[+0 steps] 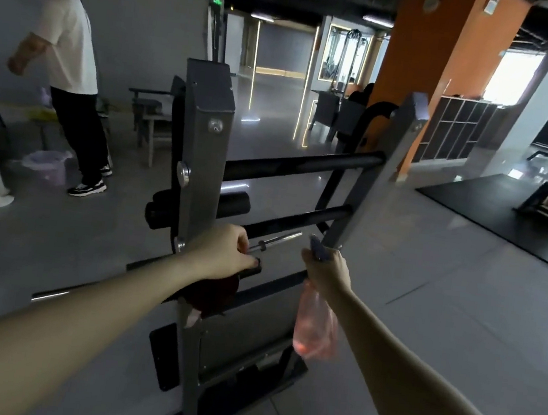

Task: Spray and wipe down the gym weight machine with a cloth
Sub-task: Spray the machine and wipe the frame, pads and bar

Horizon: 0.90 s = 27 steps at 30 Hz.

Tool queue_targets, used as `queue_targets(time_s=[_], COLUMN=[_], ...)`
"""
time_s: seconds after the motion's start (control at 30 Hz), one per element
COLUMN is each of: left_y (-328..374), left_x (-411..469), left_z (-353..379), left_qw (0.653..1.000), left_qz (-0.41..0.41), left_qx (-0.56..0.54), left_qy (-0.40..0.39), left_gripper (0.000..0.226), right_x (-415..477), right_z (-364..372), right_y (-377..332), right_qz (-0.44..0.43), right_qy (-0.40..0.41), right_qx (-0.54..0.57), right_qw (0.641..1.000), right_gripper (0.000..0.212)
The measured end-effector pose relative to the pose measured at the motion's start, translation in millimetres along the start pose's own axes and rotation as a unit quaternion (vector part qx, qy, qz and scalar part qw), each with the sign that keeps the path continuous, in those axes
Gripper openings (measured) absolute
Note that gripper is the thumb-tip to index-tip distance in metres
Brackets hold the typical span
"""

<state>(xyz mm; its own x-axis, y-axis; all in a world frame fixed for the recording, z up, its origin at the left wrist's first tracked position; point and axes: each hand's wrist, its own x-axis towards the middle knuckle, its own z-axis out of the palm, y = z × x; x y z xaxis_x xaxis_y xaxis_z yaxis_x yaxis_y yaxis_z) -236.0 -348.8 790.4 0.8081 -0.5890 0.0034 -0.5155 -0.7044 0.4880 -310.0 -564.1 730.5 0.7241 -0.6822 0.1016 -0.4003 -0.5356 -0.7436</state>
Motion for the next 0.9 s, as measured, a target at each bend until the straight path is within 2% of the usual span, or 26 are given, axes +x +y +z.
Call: queue_targets(time_s=[0.17, 0.33, 0.53, 0.63, 0.77, 0.9], left_y=[37, 53, 70, 82, 97, 104], left_x=[35, 76, 120, 136, 144, 144], left_z=[20, 39, 57, 61, 68, 76], left_qw=[0.988, 0.979, 0.962, 0.951, 0.943, 0.933], left_qz=[0.071, 0.050, 0.004, -0.021, -0.057, -0.092], left_qx=[0.103, 0.181, 0.254, 0.289, 0.303, 0.323], left_qy=[0.091, 0.084, 0.096, 0.109, 0.126, 0.133], left_gripper=[0.036, 0.026, 0.020, 0.029, 0.036, 0.041], right_x=[9, 20, 64, 90, 111, 131], right_z=[-22, -39, -55, -59, -54, -39], right_y=[20, 45, 79, 93, 119, 131], right_qz=[0.014, 0.010, 0.001, -0.002, -0.022, -0.027], right_qy=[0.031, 0.030, 0.023, 0.000, -0.055, -0.110], right_qx=[0.008, 0.069, 0.058, 0.067, 0.024, 0.032], right_qw=[0.999, 0.997, 0.998, 0.998, 0.998, 0.993], right_gripper=[0.038, 0.062, 0.042, 0.038, 0.038, 0.030])
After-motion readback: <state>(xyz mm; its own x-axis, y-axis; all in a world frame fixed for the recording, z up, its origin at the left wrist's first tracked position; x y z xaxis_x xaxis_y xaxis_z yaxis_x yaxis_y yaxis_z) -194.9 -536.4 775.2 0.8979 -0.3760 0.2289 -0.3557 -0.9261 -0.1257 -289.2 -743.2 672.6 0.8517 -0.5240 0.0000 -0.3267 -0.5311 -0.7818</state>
